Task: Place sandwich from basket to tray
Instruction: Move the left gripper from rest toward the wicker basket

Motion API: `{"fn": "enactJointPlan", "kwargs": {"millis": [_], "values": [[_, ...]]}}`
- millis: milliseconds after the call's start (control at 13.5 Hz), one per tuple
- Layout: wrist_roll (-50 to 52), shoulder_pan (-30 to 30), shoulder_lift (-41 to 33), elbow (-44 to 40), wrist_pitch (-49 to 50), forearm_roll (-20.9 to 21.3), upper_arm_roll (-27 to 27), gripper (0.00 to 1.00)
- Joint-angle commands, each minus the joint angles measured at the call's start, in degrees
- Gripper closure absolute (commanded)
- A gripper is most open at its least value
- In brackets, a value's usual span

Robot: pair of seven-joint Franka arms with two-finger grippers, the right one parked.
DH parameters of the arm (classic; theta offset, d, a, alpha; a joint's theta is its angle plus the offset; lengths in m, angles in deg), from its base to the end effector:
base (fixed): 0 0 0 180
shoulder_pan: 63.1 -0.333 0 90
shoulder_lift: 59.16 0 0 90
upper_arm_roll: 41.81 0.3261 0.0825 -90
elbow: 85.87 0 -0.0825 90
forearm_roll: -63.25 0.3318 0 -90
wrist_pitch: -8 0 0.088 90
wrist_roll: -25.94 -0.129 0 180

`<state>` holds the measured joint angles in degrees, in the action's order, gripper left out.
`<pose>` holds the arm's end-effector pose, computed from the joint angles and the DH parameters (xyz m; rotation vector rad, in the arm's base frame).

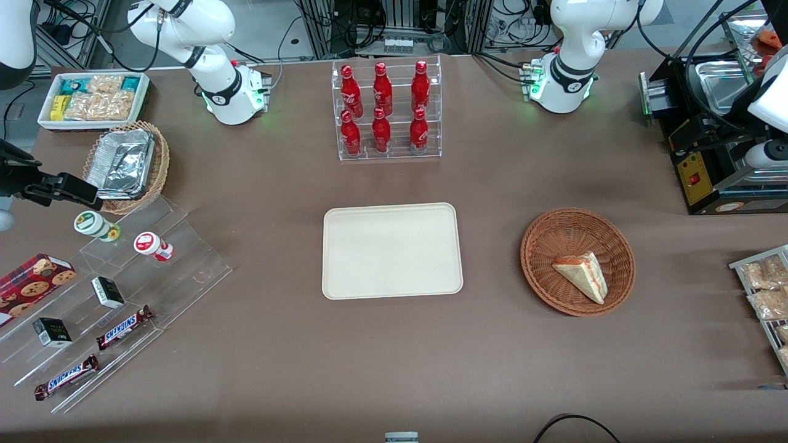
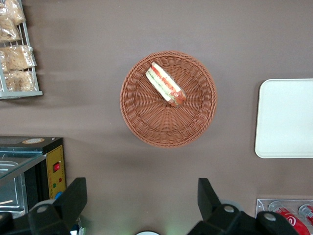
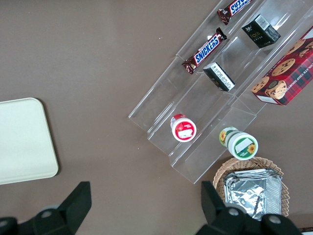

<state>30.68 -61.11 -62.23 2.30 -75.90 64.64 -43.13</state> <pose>0.4731 -0.0244 0.6428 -3.1144 -0.0426 0.0298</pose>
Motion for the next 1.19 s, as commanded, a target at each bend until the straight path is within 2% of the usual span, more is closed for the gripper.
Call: {"fn": "enactJointPlan", "kwargs": {"millis": [0, 223, 372, 743, 1115], "values": [[-0.61, 0.56, -0.62, -0.28, 1.63, 1.08, 0.26, 0.00], [-0.34, 0.29, -0.09, -0.02, 1.02, 0.37, 0.09, 0.00], [0.18, 0.99, 3.06, 0.16, -0.03, 0.11, 0.09, 0.00], [0.62, 1.78, 9.91, 0.34, -7.58, 0.11, -0.53, 0.00], [5.98, 3.19, 15.20, 2.87, -15.66, 0.64, -0.53, 0.00]]}}
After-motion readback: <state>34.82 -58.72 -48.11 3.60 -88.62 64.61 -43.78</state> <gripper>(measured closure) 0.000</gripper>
